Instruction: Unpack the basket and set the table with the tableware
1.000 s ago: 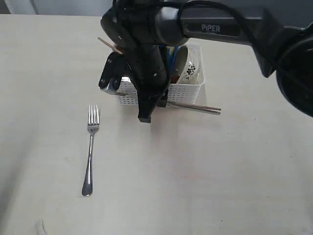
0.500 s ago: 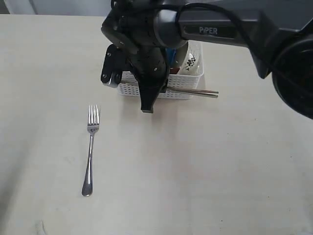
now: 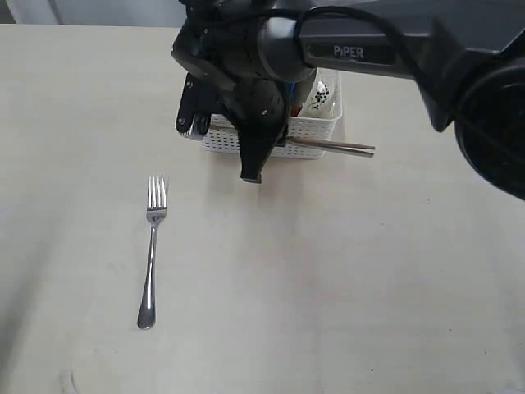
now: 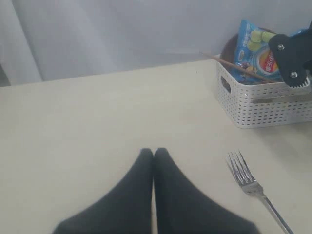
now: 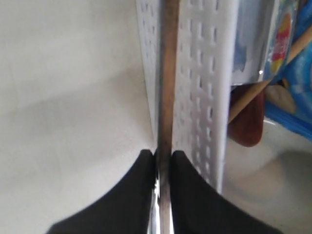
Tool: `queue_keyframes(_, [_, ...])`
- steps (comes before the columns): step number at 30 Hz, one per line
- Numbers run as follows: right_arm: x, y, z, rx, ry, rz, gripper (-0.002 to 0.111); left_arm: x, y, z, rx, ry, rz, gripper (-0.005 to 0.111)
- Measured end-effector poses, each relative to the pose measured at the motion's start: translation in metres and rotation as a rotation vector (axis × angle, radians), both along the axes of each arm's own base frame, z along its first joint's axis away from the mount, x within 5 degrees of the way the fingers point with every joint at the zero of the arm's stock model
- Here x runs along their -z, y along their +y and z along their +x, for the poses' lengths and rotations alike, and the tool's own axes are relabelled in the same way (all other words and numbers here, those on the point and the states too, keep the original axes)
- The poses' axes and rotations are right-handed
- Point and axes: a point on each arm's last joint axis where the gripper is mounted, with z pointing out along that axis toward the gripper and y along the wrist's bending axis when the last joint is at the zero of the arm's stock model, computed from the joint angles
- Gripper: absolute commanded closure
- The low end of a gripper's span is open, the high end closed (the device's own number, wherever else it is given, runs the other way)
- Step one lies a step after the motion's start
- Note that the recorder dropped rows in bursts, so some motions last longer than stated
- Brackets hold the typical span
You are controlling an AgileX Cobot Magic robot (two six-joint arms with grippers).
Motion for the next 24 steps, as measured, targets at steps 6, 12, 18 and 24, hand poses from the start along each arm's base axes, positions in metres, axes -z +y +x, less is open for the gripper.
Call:
queue_keyframes(6, [0.003,0.003,-0.008,0.056,0.065,0.039,0.109,0.000,0.000,0.000,0.000,0.000,0.000,0.107])
queue_keyframes(12, [-0.008,0.021,-0.031,0.064,0.065,0.097,0.109,0.000,0.000,0.000,0.000,0.000,0.000,0.107])
queue_keyframes(18, [-0.017,0.050,-0.060,0.113,0.182,0.268,0.109,0.000,0.000,0.000,0.000,0.000,0.000,0.107])
queue_keyframes(24, [-0.023,0.067,-0.070,0.252,0.281,0.450,0.109,0.000,0.000,0.000,0.000,0.000,0.000,0.107])
